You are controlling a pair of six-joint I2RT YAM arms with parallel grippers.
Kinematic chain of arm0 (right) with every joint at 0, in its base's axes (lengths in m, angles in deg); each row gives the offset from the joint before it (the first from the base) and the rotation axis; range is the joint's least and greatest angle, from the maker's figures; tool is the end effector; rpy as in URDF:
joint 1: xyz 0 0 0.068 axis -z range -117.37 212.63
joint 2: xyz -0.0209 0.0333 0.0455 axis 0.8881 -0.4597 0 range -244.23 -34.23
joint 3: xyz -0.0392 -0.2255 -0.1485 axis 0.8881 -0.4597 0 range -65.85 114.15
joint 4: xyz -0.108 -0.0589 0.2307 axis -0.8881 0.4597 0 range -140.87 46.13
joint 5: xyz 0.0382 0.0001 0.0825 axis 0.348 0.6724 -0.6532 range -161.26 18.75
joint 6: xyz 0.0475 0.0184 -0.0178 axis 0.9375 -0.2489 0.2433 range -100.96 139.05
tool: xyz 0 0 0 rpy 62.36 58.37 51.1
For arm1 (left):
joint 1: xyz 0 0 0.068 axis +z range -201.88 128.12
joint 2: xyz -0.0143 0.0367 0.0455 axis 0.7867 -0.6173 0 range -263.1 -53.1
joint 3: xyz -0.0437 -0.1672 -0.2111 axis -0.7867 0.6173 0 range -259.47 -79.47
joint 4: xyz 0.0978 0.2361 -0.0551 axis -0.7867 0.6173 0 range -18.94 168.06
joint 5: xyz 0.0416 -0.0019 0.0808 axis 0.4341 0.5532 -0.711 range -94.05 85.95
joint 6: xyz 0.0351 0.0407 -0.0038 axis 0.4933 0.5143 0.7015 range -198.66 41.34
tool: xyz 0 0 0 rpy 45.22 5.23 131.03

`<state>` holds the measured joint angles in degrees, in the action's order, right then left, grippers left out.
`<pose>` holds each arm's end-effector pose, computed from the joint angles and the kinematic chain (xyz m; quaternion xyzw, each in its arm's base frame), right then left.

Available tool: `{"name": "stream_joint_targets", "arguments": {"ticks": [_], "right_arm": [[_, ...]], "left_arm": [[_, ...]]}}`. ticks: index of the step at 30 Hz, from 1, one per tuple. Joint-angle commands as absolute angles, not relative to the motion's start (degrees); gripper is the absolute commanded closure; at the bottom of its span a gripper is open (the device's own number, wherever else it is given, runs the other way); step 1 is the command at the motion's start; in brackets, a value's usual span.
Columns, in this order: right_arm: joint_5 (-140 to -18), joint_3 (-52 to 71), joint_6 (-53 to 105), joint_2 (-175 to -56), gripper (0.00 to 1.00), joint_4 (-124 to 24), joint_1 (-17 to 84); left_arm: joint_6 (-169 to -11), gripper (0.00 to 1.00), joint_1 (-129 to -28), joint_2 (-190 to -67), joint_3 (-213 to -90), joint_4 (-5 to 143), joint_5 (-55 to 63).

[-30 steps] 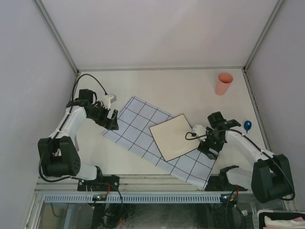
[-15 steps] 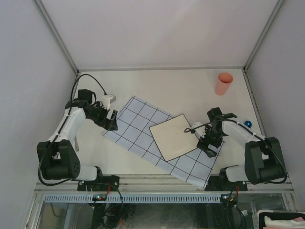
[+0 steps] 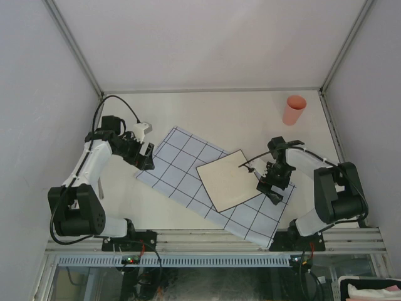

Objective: Set the dinner table for one person
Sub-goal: Adjust the napkin at the center of the board.

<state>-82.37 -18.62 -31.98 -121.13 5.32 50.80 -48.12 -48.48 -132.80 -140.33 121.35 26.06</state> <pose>0.2153 0.0521 0.1585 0.5141 -0.8508 -0.1081 0.0154 0.2620 -0.0023 0.2529 0.2686 0.9122 -0.1933 0.2418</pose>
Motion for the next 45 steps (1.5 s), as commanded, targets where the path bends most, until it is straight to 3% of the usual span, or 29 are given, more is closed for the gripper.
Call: {"name": "stream_joint_targets", "arguments": {"ticks": [1,21,45], "right_arm": [[-79.0,-16.39,-34.17,-126.34,0.0,-0.93,51.7],[-79.82,-5.3,-36.24,-137.22,0.0,-2.07,54.66],[-75.11,-5.28,-33.59,-131.36,0.0,-3.32,57.17]], "left_arm": [[-47.11,0.0,-47.98,-132.17,-143.4,120.23,25.88],[-47.46,0.0,-48.01,-135.13,-142.97,118.35,25.92],[-42.58,0.0,-48.07,-135.56,-140.38,121.7,26.66]]}}
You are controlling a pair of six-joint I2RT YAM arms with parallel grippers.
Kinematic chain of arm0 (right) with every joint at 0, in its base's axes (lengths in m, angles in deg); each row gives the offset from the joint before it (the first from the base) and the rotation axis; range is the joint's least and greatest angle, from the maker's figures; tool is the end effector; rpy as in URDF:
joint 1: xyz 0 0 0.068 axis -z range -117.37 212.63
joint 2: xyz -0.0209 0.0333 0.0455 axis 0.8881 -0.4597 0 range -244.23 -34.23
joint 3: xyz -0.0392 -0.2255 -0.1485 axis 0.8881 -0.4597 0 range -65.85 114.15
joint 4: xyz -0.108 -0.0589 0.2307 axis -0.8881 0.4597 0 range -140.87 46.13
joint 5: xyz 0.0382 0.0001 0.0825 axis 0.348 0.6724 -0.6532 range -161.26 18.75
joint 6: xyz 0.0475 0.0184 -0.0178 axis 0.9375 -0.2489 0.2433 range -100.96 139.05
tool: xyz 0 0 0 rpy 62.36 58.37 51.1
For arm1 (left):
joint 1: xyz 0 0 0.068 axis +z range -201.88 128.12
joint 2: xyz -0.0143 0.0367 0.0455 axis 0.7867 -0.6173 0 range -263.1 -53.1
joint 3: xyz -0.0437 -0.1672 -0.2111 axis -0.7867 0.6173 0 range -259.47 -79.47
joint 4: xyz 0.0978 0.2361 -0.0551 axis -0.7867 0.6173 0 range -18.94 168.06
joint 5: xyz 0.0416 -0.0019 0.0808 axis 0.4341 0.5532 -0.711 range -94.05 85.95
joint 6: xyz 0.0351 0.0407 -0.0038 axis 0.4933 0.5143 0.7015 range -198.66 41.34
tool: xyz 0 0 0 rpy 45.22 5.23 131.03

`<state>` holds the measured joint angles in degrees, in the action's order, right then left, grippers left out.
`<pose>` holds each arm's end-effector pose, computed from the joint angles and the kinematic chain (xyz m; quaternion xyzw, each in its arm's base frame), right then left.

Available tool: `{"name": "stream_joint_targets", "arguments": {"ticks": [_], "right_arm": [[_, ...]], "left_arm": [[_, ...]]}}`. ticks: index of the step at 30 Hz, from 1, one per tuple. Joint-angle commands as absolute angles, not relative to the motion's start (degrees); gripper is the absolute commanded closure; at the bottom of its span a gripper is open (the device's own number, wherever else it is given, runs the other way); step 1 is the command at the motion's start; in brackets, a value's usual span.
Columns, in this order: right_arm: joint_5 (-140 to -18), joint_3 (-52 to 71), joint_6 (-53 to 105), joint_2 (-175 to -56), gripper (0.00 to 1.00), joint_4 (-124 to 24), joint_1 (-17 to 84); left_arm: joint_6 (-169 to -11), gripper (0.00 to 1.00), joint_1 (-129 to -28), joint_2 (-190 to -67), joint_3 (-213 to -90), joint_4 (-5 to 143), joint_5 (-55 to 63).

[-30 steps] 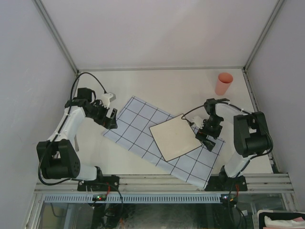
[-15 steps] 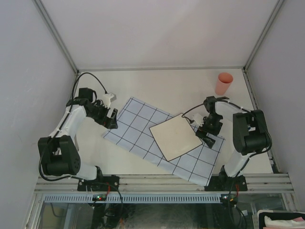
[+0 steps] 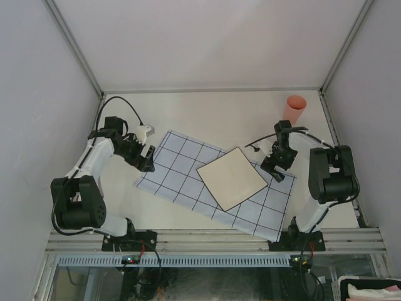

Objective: Set the dinner table for one person
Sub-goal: Adjust the napkin at the center of the board.

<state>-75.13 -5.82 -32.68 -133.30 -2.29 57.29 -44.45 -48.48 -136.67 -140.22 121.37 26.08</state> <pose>0.2927 0.0298 0.1571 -0.4779 0.8775 0.0229 0.0324 0.2705 -0.0018 0.2358 0.2905 0.9107 -0.1977 0.2169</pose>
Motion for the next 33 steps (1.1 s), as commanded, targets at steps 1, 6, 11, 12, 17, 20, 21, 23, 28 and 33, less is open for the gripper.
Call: {"name": "stream_joint_targets", "arguments": {"ticks": [1,6,11,12,17,20,21,23,28,33], "right_arm": [[-75.12,-5.28,-33.52,-131.26,0.0,-3.14,57.18],[-77.12,-5.48,-33.67,-131.26,0.0,-0.38,57.25],[-78.56,-7.73,-33.31,-130.78,0.0,-0.79,57.25],[-78.77,-7.9,-32.95,-130.81,0.0,-0.91,57.27],[-79.9,-9.05,-31.41,-130.28,0.0,-3.82,57.85],[-80.95,-8.81,-30.24,-131.57,0.0,-2.97,58.09],[-80.99,-8.82,-29.73,-132.13,0.0,-2.71,58.14],[-81.32,-8.85,-29.28,-133.07,0.0,-2.46,58.49],[-80.67,-10.03,-28.59,-133.59,0.12,-3.25,58.95],[-79.71,-11.11,-28.19,-133.44,0.44,-2.99,59.11]], "left_arm": [[-42.5,0.0,-48.06,-135.19,-140.38,121.7,26.41],[-42.25,0.0,-48.03,-134.8,-140.55,121.86,25.75],[-42.45,0.0,-48.09,-135.27,-140.64,121.8,26.73],[-42.47,0.0,-48.02,-135.36,-140.64,121.86,26.86],[-42.53,0.0,-48.05,-135.38,-140.73,121.96,26.98],[-42.41,0.0,-48.06,-134.79,-140.49,122.06,26.77],[-42.27,0.0,-48.05,-134.67,-140.44,122.09,26.6],[-42.26,0.0,-48.07,-134.41,-140.25,122.13,26.3],[-42.27,0.0,-48.07,-134.09,-140.12,122.24,26.28],[-42.27,0.0,-48.08,-133.53,-139.68,122.17,26.36]]}}
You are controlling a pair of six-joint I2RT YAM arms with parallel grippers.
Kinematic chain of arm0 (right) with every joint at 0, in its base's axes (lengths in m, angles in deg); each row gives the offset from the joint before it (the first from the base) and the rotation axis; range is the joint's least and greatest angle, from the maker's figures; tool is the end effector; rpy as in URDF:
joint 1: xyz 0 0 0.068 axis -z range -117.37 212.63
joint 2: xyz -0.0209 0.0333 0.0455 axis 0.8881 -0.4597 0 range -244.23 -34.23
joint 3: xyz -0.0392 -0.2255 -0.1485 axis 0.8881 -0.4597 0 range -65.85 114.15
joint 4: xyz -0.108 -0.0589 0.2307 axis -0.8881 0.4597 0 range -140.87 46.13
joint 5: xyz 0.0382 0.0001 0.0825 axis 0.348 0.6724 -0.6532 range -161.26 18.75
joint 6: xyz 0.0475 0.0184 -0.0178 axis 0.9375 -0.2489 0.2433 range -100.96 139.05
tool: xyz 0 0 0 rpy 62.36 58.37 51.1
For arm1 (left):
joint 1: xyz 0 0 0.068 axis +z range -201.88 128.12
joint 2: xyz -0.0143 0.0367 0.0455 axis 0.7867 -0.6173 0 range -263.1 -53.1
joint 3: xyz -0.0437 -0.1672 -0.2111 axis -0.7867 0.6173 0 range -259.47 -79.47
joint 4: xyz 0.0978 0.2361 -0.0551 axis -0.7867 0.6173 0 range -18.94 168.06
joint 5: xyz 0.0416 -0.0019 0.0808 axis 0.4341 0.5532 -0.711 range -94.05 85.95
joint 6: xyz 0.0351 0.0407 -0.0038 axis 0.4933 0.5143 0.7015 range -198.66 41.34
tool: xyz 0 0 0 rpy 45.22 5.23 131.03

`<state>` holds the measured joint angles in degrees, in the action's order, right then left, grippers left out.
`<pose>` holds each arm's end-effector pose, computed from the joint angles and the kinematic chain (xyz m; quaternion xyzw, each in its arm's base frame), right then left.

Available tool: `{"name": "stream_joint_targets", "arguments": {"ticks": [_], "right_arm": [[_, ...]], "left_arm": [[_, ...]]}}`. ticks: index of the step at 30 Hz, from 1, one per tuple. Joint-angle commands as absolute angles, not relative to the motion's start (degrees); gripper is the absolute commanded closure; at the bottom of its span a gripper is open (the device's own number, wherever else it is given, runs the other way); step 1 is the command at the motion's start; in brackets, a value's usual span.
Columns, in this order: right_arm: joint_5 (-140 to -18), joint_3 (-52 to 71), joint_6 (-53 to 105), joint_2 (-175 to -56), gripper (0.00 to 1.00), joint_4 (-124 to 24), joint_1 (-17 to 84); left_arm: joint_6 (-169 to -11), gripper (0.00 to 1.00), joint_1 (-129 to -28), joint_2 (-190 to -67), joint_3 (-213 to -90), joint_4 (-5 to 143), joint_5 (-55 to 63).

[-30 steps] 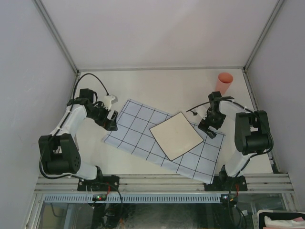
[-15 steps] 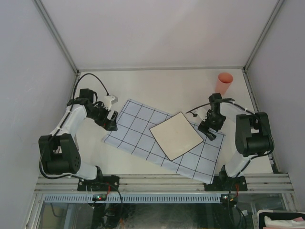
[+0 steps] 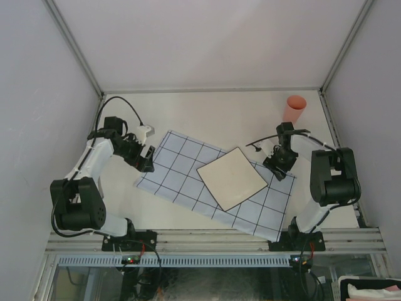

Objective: Set the dinner table for one person
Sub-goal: Adjust the napkin at the center of the board.

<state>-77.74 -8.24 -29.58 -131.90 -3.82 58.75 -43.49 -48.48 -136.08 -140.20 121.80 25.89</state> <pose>0.2859 0.0234 0.1542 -0.4428 0.8945 0.0427 0.0448 0.2685 -0.0018 0.2380 0.2982 0.9085 -0.1940 0.2192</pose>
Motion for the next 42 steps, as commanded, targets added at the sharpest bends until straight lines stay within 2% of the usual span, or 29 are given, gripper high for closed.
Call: {"name": "stream_joint_targets", "arguments": {"ticks": [1,5,7,8,19,42], "right_arm": [[-79.5,-11.29,-28.31,-133.32,0.52,-2.9,59.1],[-78.78,-12.31,-28.46,-132.8,0.66,-2.99,59.09],[-78.87,-12.45,-28.63,-132.66,0.91,-3.04,59.11],[-78.66,-12.45,-28.46,-132.67,1.0,-3.36,59.11],[-74.57,-10.12,-30.22,-135.07,1.0,-6.99,59.7],[-72.59,13.61,-33.68,-150.25,1.0,-3.69,62.92]], "left_arm": [[-42.32,0.0,-48.05,-133.34,-139.63,122.17,26.44],[-42.26,0.0,-48.04,-132.51,-139.17,122.21,26.47],[-42.19,0.0,-48.02,-132.22,-138.94,122.15,26.12],[-42.19,0.0,-48.02,-132.18,-138.83,122.18,26.02],[-42.15,0.0,-48.03,-131.91,-138.52,122.19,25.57],[-43.54,0.0,-48.1,-138.07,-141.46,120.18,25.45]]}}
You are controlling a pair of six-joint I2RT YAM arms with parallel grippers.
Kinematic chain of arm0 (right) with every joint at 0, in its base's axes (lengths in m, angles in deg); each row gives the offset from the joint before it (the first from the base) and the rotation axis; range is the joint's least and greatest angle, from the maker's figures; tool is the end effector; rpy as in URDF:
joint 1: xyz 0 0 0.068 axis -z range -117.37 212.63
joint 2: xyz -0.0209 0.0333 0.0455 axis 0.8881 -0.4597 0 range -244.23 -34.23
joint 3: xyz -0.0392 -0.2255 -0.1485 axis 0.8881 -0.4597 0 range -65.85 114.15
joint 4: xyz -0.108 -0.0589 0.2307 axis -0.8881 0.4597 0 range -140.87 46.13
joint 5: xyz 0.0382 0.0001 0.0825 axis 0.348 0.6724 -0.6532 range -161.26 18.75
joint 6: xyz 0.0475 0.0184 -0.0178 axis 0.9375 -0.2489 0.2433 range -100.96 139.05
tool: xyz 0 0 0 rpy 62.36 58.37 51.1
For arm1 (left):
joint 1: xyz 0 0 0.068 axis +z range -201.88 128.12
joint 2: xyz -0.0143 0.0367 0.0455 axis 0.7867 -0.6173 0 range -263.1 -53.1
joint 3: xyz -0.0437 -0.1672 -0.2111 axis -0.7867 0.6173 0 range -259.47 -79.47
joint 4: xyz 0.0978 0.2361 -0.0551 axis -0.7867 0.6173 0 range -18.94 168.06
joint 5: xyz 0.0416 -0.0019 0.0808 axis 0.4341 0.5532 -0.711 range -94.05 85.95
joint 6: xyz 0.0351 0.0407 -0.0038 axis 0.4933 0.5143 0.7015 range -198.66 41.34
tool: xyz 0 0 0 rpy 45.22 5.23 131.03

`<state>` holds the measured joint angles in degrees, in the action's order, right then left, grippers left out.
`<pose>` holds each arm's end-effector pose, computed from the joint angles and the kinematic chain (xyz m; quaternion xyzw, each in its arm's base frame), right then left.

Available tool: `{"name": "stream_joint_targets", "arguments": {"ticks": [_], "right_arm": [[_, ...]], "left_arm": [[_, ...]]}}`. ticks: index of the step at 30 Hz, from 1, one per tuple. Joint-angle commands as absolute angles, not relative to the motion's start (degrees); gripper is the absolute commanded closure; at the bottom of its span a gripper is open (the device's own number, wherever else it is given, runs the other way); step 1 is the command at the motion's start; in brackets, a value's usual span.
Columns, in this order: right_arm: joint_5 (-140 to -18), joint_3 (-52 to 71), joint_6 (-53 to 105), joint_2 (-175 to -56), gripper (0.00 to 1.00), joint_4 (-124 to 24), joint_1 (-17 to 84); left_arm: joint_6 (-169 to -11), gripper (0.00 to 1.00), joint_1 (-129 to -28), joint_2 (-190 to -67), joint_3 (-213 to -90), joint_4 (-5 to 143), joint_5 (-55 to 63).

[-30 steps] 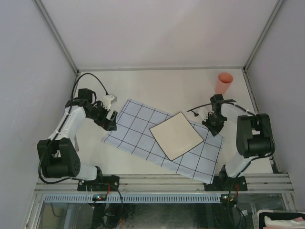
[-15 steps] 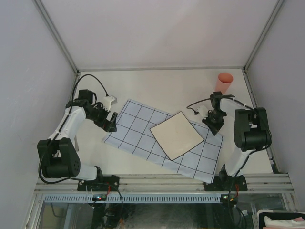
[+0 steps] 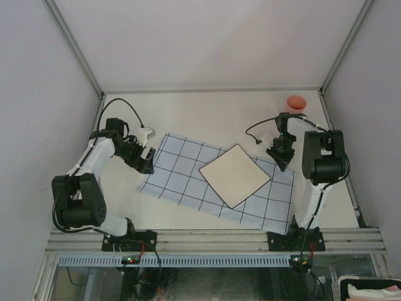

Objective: Set the dinner table for one person
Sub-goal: Adjust the napkin at the center of the board.

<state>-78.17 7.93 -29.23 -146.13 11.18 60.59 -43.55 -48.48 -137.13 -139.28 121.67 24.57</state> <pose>0.3286 0.0160 0.1468 0.4178 -0.9022 -0.0899 0.0577 0.2687 -0.0011 0.2286 0.2938 0.9150 -0.1891 0.2015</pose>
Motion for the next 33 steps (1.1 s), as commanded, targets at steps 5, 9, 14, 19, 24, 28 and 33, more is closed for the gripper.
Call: {"name": "stream_joint_targets", "arguments": {"ticks": [5,9,14,19,24,28,33], "right_arm": [[-73.27,21.3,-33.26,-154.76,1.0,-0.33,63.59],[-73.35,24.59,-33.25,-156.69,1.0,0.49,63.43],[-72.65,25.33,-33.41,-157.83,1.0,-0.22,63.22],[-72.68,27.77,-33.42,-159.32,1.0,-0.14,63.27],[-72.58,31.97,-33.21,-161.61,1.0,0.89,63.2],[-72.55,33.05,-33.25,-162.81,1.0,0.99,63.25],[-72.22,32.4,-32.72,-162.28,0.73,-0.26,63.24]], "left_arm": [[-43.98,0.0,-48.04,-139.41,-141.81,119.86,26.27],[-44.03,0.0,-48.07,-139.62,-141.55,119.49,25.86],[-43.96,0.0,-48.05,-139.78,-141.13,119.22,25.57],[-44.23,0.0,-48.06,-140.16,-141.2,118.92,25.75],[-44.65,0.0,-48.02,-140.45,-141.52,118.94,26.1],[-44.65,0.0,-48.06,-140.28,-141.12,118.86,25.92],[-44.91,0.0,-48.02,-140.65,-140.99,118.85,26.05]]}}
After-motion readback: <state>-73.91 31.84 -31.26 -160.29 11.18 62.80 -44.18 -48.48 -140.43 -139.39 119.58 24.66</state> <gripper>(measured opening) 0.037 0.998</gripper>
